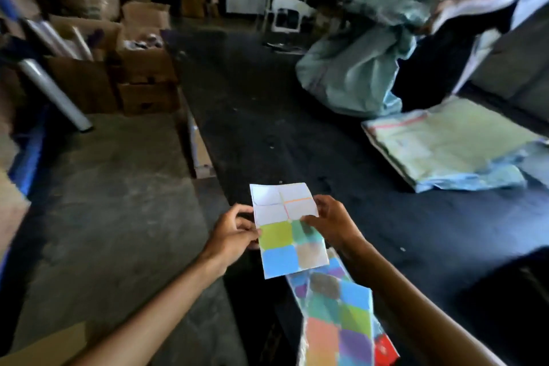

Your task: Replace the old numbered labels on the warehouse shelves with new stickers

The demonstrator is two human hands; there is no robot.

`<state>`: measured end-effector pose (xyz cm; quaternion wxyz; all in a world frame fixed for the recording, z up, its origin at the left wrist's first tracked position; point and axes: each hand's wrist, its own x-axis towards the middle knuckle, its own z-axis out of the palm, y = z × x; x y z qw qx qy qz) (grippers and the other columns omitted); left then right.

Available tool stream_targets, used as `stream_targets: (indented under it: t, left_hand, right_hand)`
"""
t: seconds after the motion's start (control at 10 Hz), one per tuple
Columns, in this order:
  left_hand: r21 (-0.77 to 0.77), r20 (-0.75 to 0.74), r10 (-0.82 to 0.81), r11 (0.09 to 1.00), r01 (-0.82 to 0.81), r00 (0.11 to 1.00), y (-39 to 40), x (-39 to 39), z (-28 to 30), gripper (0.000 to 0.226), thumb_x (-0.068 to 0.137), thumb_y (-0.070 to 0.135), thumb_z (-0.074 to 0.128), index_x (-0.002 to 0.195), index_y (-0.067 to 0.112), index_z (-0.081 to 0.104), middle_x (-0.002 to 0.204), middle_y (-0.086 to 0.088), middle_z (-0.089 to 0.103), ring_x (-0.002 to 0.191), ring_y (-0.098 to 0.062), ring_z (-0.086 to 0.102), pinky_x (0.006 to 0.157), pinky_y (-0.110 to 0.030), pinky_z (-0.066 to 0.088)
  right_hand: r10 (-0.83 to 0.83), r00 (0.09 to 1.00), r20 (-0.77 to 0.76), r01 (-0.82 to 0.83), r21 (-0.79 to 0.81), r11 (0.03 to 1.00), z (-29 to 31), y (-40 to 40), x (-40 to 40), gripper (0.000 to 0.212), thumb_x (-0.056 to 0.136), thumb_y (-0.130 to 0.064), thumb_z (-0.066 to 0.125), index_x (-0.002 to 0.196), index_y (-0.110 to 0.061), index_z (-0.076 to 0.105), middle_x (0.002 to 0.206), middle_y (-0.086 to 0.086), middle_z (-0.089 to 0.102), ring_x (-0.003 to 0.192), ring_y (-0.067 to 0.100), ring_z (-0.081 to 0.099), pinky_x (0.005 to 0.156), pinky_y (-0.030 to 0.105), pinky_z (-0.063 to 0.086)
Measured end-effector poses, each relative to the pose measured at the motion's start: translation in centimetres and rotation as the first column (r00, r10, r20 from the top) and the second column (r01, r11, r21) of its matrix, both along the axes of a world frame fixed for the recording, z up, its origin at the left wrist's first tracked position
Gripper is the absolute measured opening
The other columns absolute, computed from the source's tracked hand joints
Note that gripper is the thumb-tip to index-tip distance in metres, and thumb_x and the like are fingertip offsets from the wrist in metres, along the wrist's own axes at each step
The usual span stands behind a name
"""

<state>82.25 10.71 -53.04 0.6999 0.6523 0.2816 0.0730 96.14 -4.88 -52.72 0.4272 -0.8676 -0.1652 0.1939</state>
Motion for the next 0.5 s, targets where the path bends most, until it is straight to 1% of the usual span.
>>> stream_targets:
  t: [0.1, 0.2, 0.3, 0.4, 0.5]
  left_hand:
    - [-0.053, -0.083, -0.095, 0.994, 0.091, 0.992, -4.1, 2.0, -2.7, 0.030, 0.082, -0.013, 0.057, 0.107, 0.000, 0.048, 0.072, -0.012, 0.051, 0.061, -0.017, 0.053, 0.041, -0.017, 0.051]
    - [-0.064, -0.173, -0.193, 0.981, 0.185, 0.966, -6.9, 2.9, -5.2, 0.028, 0.081, -0.010, 0.060, 0.104, 0.000, 0.048, 0.071, -0.010, 0.052, 0.061, -0.017, 0.056, 0.043, -0.020, 0.053]
    - [-0.053, -0.235, -0.264, 0.965, 0.259, 0.936, -8.6, 2.7, -7.1, 0.026, 0.080, -0.009, 0.062, 0.098, 0.003, 0.047, 0.068, -0.008, 0.053, 0.053, -0.011, 0.060, 0.041, -0.019, 0.052]
    - [0.032, -0.264, -0.330, 0.936, 0.350, 0.906, -9.0, 2.3, -7.3, 0.019, 0.081, -0.007, 0.061, 0.082, 0.010, 0.052, 0.056, 0.001, 0.056, 0.038, 0.000, 0.053, 0.040, -0.017, 0.044]
    - [0.157, -0.289, -0.326, 0.911, 0.381, 0.900, -8.2, 1.6, -7.4, 0.025, 0.079, 0.000, 0.064, 0.067, 0.020, 0.054, 0.043, 0.007, 0.053, 0.051, -0.012, 0.049, 0.046, -0.027, 0.044]
  right_hand:
    - [-0.069, 0.998, -0.007, 0.068, -0.123, 0.990, -2.8, -4.8, 0.3, 0.033, 0.070, -0.007, 0.069, 0.101, -0.012, 0.061, 0.092, 0.005, 0.069, 0.080, 0.021, 0.065, 0.068, 0.035, 0.056]
    - [-0.053, 0.999, -0.001, 0.050, -0.297, 0.954, -4.6, -7.9, -0.1, 0.038, 0.073, -0.013, 0.068, 0.110, -0.011, 0.060, 0.099, 0.006, 0.066, 0.083, 0.017, 0.058, 0.066, 0.024, 0.045]
    - [-0.044, 0.999, 0.000, 0.041, -0.387, 0.921, -6.6, -9.5, -0.7, 0.040, 0.073, -0.017, 0.067, 0.112, -0.011, 0.058, 0.109, 0.010, 0.064, 0.099, 0.026, 0.059, 0.080, 0.033, 0.047]
    - [-0.027, 0.999, 0.027, 0.037, -0.471, 0.881, -7.0, -9.4, -1.4, 0.034, 0.076, -0.022, 0.066, 0.106, -0.009, 0.057, 0.111, 0.012, 0.058, 0.107, 0.031, 0.054, 0.083, 0.033, 0.043]
    - [0.004, 0.996, 0.093, 0.051, -0.578, 0.814, -6.7, -8.6, -2.2, 0.035, 0.080, -0.028, 0.062, 0.107, -0.008, 0.052, 0.120, 0.012, 0.050, 0.115, 0.032, 0.047, 0.085, 0.037, 0.042]
